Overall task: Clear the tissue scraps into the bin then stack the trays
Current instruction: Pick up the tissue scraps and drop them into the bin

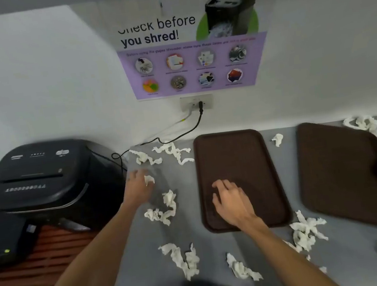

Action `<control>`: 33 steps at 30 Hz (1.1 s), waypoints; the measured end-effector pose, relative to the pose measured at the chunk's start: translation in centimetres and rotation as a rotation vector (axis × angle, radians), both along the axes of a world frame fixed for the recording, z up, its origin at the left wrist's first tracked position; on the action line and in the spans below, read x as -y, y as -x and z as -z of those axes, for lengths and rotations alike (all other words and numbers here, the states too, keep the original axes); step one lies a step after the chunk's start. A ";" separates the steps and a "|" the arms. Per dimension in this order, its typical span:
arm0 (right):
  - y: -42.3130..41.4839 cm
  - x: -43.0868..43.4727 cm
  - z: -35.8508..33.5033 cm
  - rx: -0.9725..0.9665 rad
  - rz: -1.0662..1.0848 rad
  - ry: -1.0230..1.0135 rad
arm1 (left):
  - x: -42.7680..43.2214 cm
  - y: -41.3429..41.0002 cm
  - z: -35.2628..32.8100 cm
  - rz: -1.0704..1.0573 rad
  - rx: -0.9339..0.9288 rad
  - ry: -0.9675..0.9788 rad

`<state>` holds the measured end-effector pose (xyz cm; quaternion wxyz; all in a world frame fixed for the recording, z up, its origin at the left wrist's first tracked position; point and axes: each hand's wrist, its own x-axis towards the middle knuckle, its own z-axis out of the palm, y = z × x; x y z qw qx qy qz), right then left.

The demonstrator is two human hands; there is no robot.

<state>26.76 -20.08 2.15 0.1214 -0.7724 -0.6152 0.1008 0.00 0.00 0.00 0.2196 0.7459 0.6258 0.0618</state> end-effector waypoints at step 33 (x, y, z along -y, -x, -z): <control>4.5 -23.9 2.7 -0.052 -0.166 0.355 | 8.4 2.7 -6.1 -0.256 0.458 0.007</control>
